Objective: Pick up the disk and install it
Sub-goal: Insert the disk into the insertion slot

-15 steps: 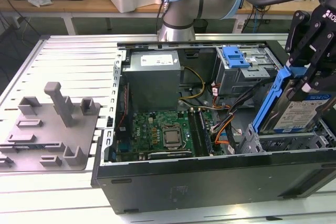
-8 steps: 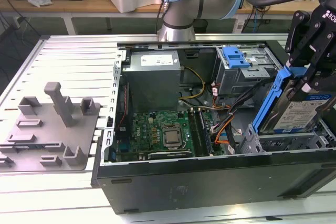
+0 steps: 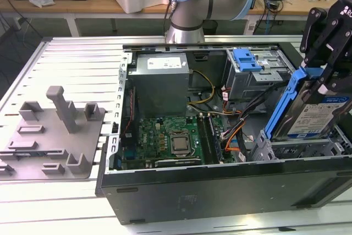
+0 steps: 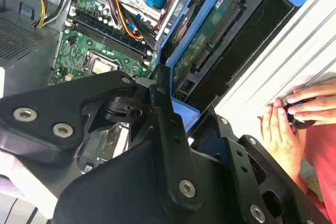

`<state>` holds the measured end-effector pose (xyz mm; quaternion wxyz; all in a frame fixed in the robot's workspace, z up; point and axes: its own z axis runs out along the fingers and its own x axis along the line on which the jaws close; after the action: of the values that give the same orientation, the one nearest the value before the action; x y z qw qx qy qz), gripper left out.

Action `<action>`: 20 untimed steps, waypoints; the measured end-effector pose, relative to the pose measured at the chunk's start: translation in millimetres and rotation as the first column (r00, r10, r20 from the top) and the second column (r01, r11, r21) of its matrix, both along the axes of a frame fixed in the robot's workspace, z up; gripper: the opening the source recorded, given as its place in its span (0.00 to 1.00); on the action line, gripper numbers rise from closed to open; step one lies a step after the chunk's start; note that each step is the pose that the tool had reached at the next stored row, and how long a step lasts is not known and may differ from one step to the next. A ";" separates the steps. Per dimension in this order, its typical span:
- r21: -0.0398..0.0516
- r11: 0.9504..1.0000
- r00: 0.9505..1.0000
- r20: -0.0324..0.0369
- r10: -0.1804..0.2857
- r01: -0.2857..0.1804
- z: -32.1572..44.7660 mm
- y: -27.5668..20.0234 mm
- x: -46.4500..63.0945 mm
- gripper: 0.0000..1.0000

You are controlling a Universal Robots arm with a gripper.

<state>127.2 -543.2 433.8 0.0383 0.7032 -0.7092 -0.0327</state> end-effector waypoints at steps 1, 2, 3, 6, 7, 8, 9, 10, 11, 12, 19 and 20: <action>0.000 1.000 1.000 0.000 0.000 0.000 1.0 0.0 0.0 0.37; 0.000 1.000 1.000 0.000 0.000 0.000 2.1 0.0 0.0 0.37; 0.001 1.000 1.000 0.001 0.000 0.000 2.8 0.0 0.0 0.37; 0.007 1.000 1.000 0.002 0.000 0.000 2.7 0.0 0.0 0.37; 0.007 1.000 1.000 0.002 0.000 0.000 2.7 0.0 0.0 0.37; 0.007 1.000 1.000 0.002 0.000 0.000 2.8 0.0 0.0 0.37; 0.007 1.000 1.000 0.002 0.000 0.000 2.8 0.0 0.0 0.37; 0.007 1.000 1.000 0.002 0.000 0.000 2.8 0.0 0.0 0.37; 0.007 1.000 1.000 0.002 0.000 0.000 2.8 0.0 0.0 0.37; 0.007 1.000 1.000 0.002 0.000 -0.001 2.7 0.0 0.0 0.37; 0.007 1.000 1.000 0.002 0.001 -0.001 0.4 -0.1 0.0 0.37; 0.007 1.000 1.000 0.002 0.001 -0.001 0.1 -0.1 0.0 0.37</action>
<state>127.2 -543.3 433.9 0.0351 0.7036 -0.7089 -0.0344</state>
